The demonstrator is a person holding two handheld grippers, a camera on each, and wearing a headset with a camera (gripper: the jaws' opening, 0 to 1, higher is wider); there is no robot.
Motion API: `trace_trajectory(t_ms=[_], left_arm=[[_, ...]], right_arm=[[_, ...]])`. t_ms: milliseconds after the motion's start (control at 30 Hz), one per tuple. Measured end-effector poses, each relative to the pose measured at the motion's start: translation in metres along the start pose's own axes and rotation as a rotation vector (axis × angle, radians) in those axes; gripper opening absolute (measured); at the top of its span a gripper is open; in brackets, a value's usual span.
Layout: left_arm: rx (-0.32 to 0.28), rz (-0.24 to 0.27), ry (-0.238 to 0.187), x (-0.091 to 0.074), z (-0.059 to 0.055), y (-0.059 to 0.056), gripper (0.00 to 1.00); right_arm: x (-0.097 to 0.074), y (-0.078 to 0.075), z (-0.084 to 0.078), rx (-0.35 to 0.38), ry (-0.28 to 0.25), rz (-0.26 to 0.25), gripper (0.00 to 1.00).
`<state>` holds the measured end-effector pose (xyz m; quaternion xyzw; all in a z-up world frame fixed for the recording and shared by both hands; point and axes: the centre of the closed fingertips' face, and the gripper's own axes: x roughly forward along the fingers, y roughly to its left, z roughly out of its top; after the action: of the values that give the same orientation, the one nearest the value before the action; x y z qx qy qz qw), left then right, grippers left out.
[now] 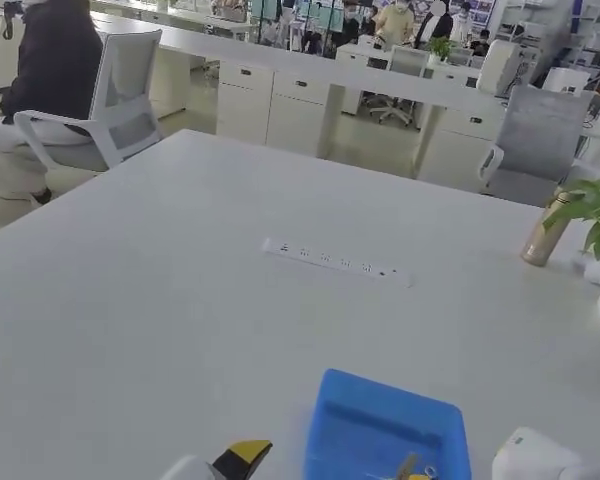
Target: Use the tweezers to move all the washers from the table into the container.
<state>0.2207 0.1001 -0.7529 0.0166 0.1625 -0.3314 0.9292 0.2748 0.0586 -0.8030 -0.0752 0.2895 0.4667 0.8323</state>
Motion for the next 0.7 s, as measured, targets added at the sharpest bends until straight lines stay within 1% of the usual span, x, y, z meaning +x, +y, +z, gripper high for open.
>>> trace_trajectory(t_ms=[167,233,367,400,500,700], left_arm=[[0.007,-0.003,0.010,0.0008,-0.0020,0.0000,0.86],[0.010,-0.005,0.014,0.0010,-0.0025,-0.0003,0.85],[0.015,-0.006,0.019,0.0013,-0.0034,-0.0001,0.85],[0.016,-0.006,0.020,0.0012,-0.0034,-0.0002,0.85],[0.019,-0.003,0.025,0.0011,-0.0042,0.0005,0.85],[0.026,-0.007,0.027,0.0011,-0.0041,-0.0003,0.84]], right_arm=[[0.0012,-0.0009,-0.0026,-0.016,0.002,0.005,0.03],[0.0014,-0.0012,-0.0028,-0.048,0.005,0.006,0.02],[0.0016,-0.0005,-0.0036,-0.067,0.007,0.008,0.02],[0.0014,-0.0001,-0.0039,-0.065,0.007,0.008,0.02],[-0.0020,0.0002,-0.0064,-0.028,0.001,0.002,0.02],[-0.0043,-0.0014,-0.0096,-0.027,0.001,-0.016,0.03]])
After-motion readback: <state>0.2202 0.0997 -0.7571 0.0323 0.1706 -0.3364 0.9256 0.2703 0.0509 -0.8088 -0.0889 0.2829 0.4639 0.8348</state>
